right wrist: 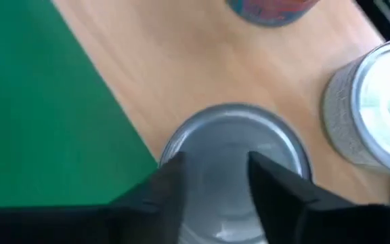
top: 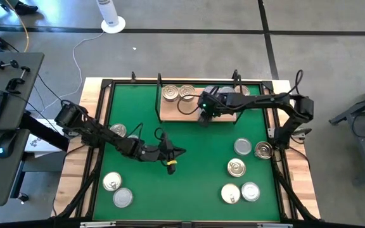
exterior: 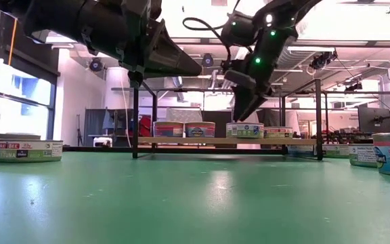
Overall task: Stack canned seafood by type on shelf
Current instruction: Put the green tuna can on the shelf and align with the other green tuna can
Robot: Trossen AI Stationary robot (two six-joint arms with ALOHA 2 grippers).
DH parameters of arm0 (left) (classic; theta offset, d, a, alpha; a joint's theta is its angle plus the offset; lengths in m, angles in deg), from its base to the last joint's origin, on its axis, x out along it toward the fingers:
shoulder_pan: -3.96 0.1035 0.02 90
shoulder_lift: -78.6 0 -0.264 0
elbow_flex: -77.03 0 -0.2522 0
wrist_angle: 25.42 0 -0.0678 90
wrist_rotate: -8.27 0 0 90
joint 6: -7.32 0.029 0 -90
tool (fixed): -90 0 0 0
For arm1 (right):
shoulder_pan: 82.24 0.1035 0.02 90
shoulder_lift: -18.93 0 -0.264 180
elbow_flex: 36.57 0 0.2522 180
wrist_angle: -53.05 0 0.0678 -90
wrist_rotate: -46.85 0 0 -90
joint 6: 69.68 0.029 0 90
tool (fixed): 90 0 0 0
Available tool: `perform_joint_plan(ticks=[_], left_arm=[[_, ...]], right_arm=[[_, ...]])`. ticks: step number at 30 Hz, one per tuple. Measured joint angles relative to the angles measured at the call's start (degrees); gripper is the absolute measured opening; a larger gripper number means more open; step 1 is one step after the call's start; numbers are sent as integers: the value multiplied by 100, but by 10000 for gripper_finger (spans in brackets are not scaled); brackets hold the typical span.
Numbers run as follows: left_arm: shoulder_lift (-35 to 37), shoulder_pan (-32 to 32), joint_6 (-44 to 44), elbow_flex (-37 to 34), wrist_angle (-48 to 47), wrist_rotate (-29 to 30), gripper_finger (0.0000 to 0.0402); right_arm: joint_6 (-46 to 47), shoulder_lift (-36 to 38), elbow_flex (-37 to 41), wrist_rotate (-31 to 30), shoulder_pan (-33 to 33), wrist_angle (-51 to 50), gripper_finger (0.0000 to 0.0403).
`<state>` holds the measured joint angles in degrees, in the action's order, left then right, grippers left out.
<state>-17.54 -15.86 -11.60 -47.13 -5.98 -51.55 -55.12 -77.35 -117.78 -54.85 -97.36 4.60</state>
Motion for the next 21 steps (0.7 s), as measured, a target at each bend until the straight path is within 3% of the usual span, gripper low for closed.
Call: perform_joint_plan(ticks=[5, 7, 13, 21], left_arm=[[2, -2, 0, 0, -63, 36, 0], [2, -11, 0, 0, -95, 44, 0], [2, -13, 0, 0, -190, 46, 0], [2, -13, -31, 0, -208, 52, 0]], right_arm=[[-111, -10, -4, 51, -43, -214, 27], [-157, -10, -4, 82, -81, -345, 7], [-6, 4, -25, 65, -304, -983, 22], [317, 59, -14, -784, -428, -2020, 5]])
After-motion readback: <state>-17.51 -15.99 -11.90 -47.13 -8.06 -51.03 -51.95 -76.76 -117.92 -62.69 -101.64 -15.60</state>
